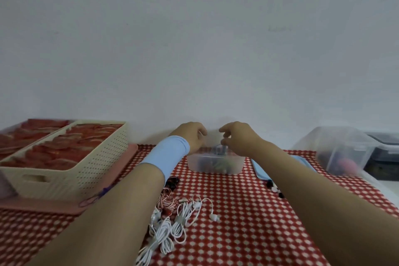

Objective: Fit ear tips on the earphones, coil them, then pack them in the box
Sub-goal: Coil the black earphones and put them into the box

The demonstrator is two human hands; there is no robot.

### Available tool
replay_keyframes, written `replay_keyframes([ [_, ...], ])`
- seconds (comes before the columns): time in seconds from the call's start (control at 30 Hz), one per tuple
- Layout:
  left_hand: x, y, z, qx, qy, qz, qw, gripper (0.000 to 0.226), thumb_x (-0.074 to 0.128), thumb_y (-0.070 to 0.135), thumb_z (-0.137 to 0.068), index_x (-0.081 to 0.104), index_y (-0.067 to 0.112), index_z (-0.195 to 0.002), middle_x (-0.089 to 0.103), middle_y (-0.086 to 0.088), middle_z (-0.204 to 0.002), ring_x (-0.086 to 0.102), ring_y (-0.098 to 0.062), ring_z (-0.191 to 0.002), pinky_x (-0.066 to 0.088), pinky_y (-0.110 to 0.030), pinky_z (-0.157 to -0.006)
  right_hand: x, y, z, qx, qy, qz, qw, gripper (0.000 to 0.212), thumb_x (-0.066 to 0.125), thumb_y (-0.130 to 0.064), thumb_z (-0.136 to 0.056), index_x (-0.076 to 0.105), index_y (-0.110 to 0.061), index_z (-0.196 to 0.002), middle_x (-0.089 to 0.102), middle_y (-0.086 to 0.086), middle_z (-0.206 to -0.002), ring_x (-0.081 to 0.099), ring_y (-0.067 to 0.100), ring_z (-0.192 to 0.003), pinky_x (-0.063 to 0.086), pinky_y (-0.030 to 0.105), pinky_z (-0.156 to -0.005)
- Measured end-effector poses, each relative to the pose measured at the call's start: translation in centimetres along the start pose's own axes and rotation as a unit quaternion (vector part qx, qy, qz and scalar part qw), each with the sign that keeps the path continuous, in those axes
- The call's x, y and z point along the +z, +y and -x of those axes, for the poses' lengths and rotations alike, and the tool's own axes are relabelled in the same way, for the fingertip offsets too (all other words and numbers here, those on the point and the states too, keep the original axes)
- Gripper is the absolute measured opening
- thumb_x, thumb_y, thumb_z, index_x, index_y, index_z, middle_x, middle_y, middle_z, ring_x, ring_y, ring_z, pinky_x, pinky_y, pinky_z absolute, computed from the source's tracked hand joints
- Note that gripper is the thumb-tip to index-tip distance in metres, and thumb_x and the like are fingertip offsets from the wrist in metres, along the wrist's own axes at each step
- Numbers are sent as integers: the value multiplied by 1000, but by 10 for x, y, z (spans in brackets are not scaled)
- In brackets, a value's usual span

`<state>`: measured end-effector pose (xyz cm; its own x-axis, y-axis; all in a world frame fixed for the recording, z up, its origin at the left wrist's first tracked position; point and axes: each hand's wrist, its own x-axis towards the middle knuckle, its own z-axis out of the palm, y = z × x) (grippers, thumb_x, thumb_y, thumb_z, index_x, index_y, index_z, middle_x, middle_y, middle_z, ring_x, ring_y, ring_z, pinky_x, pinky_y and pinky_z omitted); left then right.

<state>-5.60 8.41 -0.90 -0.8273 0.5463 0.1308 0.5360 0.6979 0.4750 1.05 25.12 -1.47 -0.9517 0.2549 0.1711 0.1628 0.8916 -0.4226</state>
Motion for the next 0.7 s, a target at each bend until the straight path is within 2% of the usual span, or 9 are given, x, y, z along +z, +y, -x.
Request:
replay_keyframes([
  [0.1,-5,-8,4,16,15,-24,999,34,59,15,-91,60,30,-122,58,5,-124,58,-14,-109,47,-28,-93,-1,-7,3,-30,28,-14,999,38,59,-12,-100,62,-18,-137,63,3,-135,60,18,-115,41,22,-95],
  [0.23,-16,-16,24,6,17,18,1000,22,56,18,-93,63,31,-108,62,8,-109,59,-11,-97,43,-23,-82,-2,-23,19,-88,35,-36,995,25,58,-10,-98,77,-21,-111,72,-5,-113,58,1,-83,40,8,-73],
  [0.33,-24,-16,47,6,-37,4,999,13,62,27,-93,67,28,-105,66,4,-112,59,-12,-97,41,-24,-83,0,-40,35,-115,-43,-57,991,22,63,-9,-94,79,-25,-99,73,-12,-93,63,-1,-67,47,10,-67],
  [0.4,-27,-20,62,-8,-71,-43,997,19,59,24,-95,69,25,-111,65,5,-119,58,-14,-103,34,-24,-85,8,-52,44,-124,-106,-52,985,21,66,-11,-93,80,-24,-100,73,-13,-91,66,-2,-60,53,12,-67],
  [0.47,-29,-28,73,-34,-79,-88,992,25,55,20,-97,70,25,-116,64,8,-124,58,-15,-113,29,-23,-87,19,-62,50,-135,-133,-24,982,22,64,-13,-95,80,-22,-108,76,-9,-105,70,1,-68,57,19,-81],
  [0.53,-30,-41,80,-57,-86,-108,989,29,55,17,-96,69,26,-120,62,4,-131,57,-18,-118,36,-24,-93,32,-74,52,-135,-138,9,981,30,58,-13,-98,75,-21,-121,72,-3,-124,70,10,-101,53,31,-101],
  [0.6,-29,-54,87,-76,-100,-141,982,37,53,11,-96,63,27,-128,57,1,-139,55,-20,-124,40,-27,-100,45,-86,51,-125,-150,23,980,37,54,-13,-99,67,-17,-133,65,2,-138,61,19,-124,46,36,-110],
  [0.63,-29,-60,89,-83,-106,-151,979,43,51,8,-96,60,28,-132,54,0,-142,54,-21,-125,41,-28,-101,52,-93,49,-123,-162,24,979,36,54,-16,-100,66,-15,-134,64,5,-138,61,22,-123,48,37,-106],
  [0.7,-30,-69,91,-87,-116,-151,978,49,51,6,-95,55,29,-138,52,-1,-145,54,-21,-126,41,-30,-102,69,-102,45,-115,-186,25,976,23,55,-24,-101,73,-14,-111,71,9,-116,65,23,-99,51,33,-81],
])
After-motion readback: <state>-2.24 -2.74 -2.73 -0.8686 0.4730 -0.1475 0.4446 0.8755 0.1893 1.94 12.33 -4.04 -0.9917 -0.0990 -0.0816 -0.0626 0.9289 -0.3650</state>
